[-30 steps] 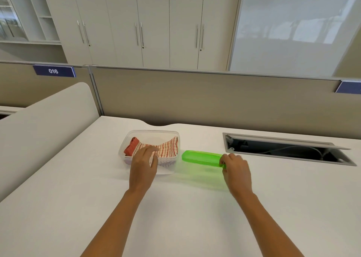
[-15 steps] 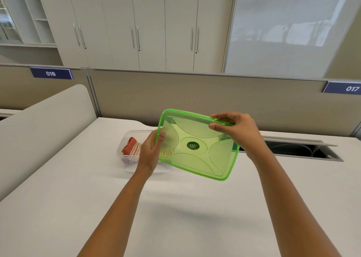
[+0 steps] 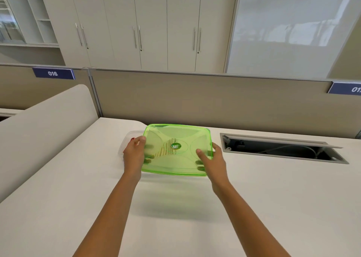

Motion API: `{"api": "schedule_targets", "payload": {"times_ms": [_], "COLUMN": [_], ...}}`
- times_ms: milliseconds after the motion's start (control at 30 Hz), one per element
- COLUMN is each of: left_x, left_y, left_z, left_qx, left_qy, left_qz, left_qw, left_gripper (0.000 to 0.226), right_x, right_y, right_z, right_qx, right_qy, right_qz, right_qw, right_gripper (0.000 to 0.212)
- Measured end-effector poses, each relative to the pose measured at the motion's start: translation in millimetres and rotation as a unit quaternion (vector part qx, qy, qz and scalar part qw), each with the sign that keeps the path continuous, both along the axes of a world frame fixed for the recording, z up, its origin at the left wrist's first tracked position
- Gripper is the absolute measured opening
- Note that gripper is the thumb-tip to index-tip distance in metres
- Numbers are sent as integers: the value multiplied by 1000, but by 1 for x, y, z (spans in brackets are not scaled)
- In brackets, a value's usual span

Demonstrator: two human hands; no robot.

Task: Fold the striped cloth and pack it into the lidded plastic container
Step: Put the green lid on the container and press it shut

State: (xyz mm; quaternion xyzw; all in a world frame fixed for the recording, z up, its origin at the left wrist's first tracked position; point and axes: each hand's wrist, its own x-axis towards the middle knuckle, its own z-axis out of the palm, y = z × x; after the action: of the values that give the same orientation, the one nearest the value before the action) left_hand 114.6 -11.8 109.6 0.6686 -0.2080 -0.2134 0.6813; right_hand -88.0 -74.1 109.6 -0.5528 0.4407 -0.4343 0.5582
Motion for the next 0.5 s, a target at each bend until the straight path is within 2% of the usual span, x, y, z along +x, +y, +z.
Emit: {"api": "schedule_targets", "payload": {"times_ms": [133, 400, 500], "left_x": [21, 62, 75], "left_y": [0, -3, -7], "left_z": [-5, -12, -14], "left_qx": [55, 124, 143], "left_qy": [-41, -113, -135], "left_qz": [51, 84, 85], "left_qw": [996, 982, 977], "left_gripper": [26, 31, 32], "right_x": [19, 65, 84], "right_y": [-2, -18, -27], "right_z": [-5, 3, -1], "right_qx": [-40, -95, -99], "right_qy": [108, 228, 268], "right_qz": [20, 61, 73], "right_qw": [993, 967, 955], "right_gripper": [64, 42, 53]}}
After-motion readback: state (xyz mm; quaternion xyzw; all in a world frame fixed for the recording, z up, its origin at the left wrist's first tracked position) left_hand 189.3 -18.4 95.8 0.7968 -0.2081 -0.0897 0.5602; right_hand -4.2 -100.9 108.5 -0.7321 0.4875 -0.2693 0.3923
